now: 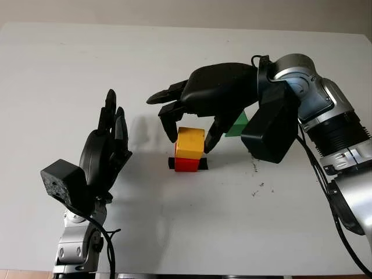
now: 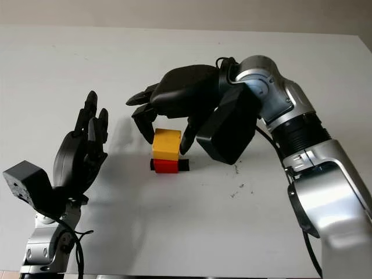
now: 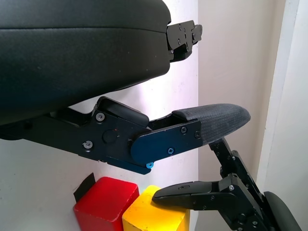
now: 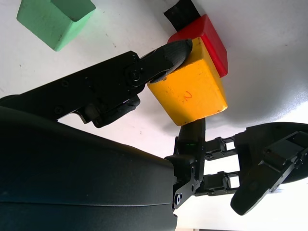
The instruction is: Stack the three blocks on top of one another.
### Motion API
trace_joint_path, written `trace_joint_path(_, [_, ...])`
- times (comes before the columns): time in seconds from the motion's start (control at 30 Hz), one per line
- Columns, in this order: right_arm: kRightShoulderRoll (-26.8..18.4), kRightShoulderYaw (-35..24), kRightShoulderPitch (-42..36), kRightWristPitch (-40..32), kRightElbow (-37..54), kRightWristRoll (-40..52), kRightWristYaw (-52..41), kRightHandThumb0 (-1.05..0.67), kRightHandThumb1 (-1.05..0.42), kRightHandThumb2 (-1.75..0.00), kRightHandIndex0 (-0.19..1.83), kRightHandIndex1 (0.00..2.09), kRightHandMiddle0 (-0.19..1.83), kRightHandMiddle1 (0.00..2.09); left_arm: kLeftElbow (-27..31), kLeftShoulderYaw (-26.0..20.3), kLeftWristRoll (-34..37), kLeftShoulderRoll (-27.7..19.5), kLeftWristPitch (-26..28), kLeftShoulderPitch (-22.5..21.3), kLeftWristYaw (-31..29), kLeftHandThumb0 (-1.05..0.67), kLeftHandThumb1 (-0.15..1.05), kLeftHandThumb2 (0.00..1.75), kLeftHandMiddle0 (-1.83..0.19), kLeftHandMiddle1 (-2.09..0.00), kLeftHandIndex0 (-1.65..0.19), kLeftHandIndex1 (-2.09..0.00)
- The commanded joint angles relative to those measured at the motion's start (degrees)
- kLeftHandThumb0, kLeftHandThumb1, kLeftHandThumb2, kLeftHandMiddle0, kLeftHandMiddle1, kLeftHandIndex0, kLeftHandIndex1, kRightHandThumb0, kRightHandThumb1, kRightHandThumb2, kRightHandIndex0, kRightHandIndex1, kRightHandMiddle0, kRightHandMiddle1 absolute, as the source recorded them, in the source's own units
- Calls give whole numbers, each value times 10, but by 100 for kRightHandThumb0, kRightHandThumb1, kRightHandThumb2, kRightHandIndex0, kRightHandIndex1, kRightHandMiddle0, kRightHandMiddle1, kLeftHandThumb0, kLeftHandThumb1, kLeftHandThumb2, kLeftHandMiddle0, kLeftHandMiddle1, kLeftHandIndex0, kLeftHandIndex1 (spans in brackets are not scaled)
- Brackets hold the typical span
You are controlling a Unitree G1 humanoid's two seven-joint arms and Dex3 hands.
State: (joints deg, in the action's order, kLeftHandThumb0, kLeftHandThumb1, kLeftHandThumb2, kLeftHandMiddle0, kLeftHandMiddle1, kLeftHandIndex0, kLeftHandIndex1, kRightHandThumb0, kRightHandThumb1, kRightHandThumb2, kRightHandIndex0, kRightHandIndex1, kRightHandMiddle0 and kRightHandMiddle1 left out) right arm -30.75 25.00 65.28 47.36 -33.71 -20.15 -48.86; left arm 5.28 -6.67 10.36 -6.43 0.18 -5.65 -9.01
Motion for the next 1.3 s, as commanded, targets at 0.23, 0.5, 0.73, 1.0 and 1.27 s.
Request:
trace_joint_path(0.23, [4, -1, -6, 5, -5, 8, -1, -45, -98, -5, 8, 4, 21, 132, 12, 2, -1, 2, -1, 9, 3, -79, 105, 69, 15, -5, 16, -5])
trace_joint_path(0.5, [0, 2, 0, 24, -11, -18, 12, -51, -96, -5, -10, 2, -3, 68, 9, 1, -1, 2, -4, 6, 3, -79, 105, 69, 15, -6, 16, -6])
trace_joint_path(0.73, [-9, -2, 6, 38, -8, -36, 23, -55, -94, -5, -18, 2, -13, 52, 7, 0, 1, 1, -5, 7, -1, -79, 105, 68, 15, -5, 16, -5])
trace_joint_path(1.0, [-61, -19, 18, 48, 13, -47, 24, -56, -93, -5, -19, 0, -15, 43, 10, 1, 1, 2, -6, 9, -1, -79, 105, 68, 15, -5, 16, -5])
trace_joint_path(1.27, [-140, -63, 6, 12, 66, -31, 8, -54, -90, -5, -18, 3, -7, 36, 6, 1, -3, 2, -9, 6, 2, -79, 105, 69, 15, -6, 16, -5])
